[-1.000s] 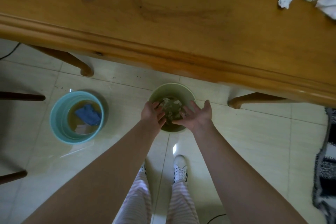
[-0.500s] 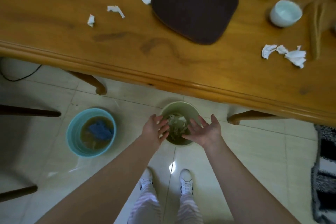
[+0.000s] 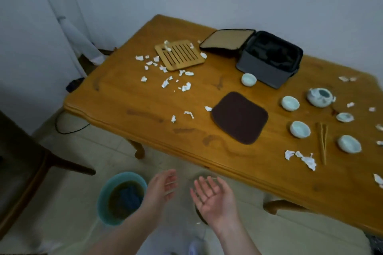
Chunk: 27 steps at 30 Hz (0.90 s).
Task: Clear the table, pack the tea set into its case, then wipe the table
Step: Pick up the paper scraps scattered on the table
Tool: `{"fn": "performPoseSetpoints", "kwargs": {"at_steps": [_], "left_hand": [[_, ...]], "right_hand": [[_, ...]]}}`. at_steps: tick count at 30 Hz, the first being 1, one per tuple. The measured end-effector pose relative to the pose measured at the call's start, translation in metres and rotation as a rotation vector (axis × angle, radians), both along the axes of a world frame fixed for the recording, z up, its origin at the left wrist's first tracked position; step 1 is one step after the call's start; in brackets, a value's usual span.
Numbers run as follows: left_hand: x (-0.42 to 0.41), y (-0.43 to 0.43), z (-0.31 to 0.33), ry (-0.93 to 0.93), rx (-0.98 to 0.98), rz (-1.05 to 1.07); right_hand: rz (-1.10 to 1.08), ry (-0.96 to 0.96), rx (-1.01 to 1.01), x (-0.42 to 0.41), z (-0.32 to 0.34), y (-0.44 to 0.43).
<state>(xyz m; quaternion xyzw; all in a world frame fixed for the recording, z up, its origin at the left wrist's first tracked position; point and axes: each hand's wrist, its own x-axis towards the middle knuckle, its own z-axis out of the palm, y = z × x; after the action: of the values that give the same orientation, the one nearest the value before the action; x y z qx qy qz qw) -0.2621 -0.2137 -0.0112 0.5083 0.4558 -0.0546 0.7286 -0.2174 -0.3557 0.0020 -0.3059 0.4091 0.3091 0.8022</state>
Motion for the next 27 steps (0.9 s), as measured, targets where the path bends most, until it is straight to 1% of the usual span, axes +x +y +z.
{"fn": "performPoseSetpoints", "kwargs": {"at_steps": [5, 12, 14, 16, 19, 20, 23, 25, 27], "left_hand": [[0.025, 0.034, 0.028, -0.059, 0.057, 0.060], [0.100, 0.077, 0.056, -0.132, 0.108, 0.128], [0.126, 0.087, 0.063, -0.123, 0.153, 0.122], [0.149, 0.095, 0.067, -0.099, 0.192, 0.112], [0.173, 0.106, 0.067, -0.084, 0.279, 0.083], [0.179, 0.110, 0.066, -0.078, 0.331, 0.055], [0.193, 0.133, 0.053, -0.065, 0.504, -0.077], [0.199, 0.149, 0.043, -0.037, 0.721, -0.264], [0.205, 0.165, 0.036, -0.018, 0.991, -0.559]], "right_hand": [[0.057, -0.123, 0.015, 0.035, 0.045, 0.044], [0.072, -0.208, 0.062, 0.112, 0.071, 0.081], [0.088, -0.239, 0.038, 0.136, 0.071, 0.085], [0.110, -0.283, -0.027, 0.156, 0.068, 0.087], [0.203, -0.393, -0.207, 0.176, 0.057, 0.091], [0.247, -0.441, -0.303, 0.181, 0.053, 0.093], [0.492, -0.705, -0.710, 0.193, 0.038, 0.098], [0.674, -0.907, -0.931, 0.198, 0.026, 0.096], [0.857, -1.057, -1.141, 0.205, 0.015, 0.096]]}}
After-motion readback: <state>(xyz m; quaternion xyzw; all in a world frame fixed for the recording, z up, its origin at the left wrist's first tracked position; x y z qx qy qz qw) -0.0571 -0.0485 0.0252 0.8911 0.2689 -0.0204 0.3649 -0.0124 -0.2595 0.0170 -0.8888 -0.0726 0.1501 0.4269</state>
